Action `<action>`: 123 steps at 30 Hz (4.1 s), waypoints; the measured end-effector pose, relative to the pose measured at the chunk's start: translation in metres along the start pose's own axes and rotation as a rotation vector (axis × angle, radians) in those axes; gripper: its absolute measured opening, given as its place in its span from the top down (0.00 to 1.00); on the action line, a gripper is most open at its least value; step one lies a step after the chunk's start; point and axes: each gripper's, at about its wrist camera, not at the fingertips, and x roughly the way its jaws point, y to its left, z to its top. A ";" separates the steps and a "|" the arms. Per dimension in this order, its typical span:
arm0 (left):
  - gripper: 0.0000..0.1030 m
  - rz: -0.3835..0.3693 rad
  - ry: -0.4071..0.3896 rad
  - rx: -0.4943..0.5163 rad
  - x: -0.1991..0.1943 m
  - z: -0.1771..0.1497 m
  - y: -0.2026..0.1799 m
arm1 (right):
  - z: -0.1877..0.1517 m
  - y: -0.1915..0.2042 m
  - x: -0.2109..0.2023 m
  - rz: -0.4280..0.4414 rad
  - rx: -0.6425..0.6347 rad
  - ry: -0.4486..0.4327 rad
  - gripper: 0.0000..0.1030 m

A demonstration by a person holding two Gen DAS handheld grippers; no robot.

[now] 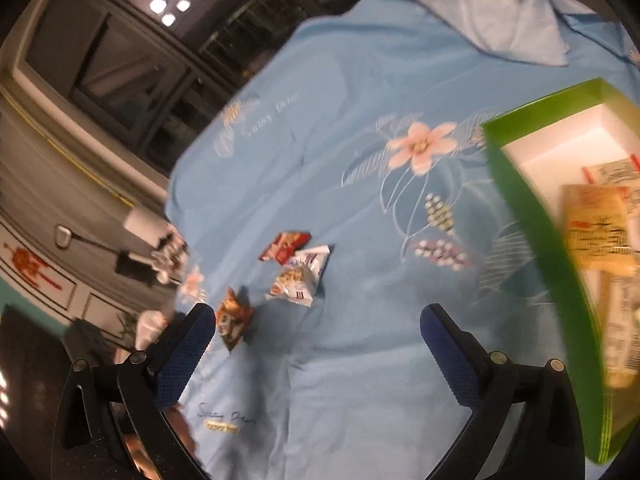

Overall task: Organize snacks
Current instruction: 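Move the right gripper over the orange panda-print packet, then grasp the panda-print packet with the right gripper, then close the left gripper on the panda packet while the right gripper holds it, then carry the panda packet into the green box with both grippers and open them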

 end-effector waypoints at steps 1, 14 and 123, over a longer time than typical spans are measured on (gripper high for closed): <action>0.00 0.021 0.007 -0.012 0.003 0.006 0.006 | 0.000 0.002 0.010 0.006 0.009 0.017 0.01; 0.01 -0.123 0.054 -0.213 0.059 0.008 0.116 | -0.002 0.110 0.166 0.370 -0.150 0.309 0.01; 0.58 -0.573 0.313 0.265 0.080 -0.135 -0.337 | -0.042 -0.115 -0.145 -0.427 -0.111 -0.372 0.61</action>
